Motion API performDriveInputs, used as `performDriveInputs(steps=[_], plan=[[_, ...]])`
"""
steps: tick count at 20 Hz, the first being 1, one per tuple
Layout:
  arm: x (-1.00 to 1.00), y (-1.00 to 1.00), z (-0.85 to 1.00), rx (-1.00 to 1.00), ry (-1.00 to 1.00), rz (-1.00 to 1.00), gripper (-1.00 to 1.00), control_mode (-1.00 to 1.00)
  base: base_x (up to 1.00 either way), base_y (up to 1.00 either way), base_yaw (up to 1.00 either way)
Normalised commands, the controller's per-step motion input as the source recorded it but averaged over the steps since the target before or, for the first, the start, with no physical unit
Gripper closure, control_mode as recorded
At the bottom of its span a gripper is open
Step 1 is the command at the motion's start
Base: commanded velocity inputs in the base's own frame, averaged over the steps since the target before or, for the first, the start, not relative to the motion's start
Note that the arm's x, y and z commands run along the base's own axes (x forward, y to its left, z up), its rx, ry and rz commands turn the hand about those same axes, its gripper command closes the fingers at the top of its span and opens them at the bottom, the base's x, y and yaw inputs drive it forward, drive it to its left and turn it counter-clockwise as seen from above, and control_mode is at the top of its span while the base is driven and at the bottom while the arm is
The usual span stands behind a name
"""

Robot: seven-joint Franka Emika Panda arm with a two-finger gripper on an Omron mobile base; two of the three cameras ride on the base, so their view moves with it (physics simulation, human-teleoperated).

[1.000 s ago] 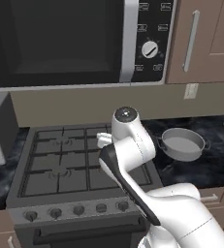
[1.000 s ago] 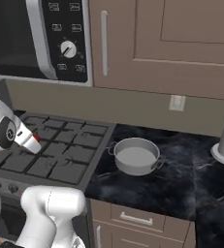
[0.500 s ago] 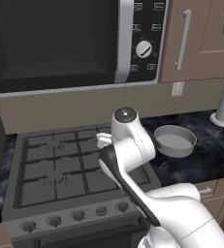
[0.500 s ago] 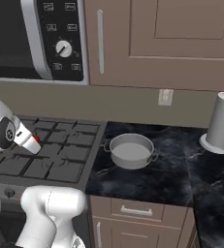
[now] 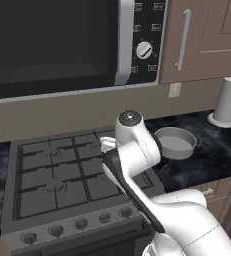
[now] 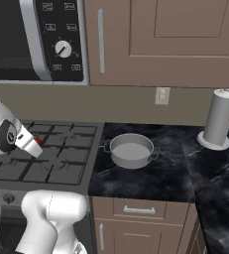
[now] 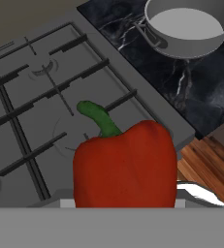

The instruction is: Turn on the sink faucet. Then move the bell pepper from the counter to the sink. Turn off the sink. Move the vegetable from the sink to the pot next to the stove. Finally move the pot to the rear left burner.

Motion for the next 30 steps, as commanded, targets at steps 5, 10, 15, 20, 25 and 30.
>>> performDriveInputs(steps=[5, 10, 15, 20, 25, 30], plan=[[0.0, 0.0, 0.0, 0.0, 0.0, 0.0, 1.0, 1.0, 0.36, 0.63, -0.06], [0.0, 0.0, 0.0, 0.0, 0.0, 0.0, 1.0, 1.0, 0.24, 0.58, 0.0], [0.0, 0.0, 0.0, 0.0, 0.0, 0.0, 1.0, 1.0, 0.09, 0.49, 0.08], [0.0, 0.0, 0.0, 0.0, 0.0, 0.0, 1.0, 1.0, -0.03, 0.4, 0.16], [0.0, 0.0, 0.0, 0.0, 0.0, 0.0, 1.0, 1.0, 0.24, 0.19, 0.14], [0.0, 0.0, 0.0, 0.0, 0.0, 0.0, 1.0, 1.0, 0.25, -0.16, 0.09]])
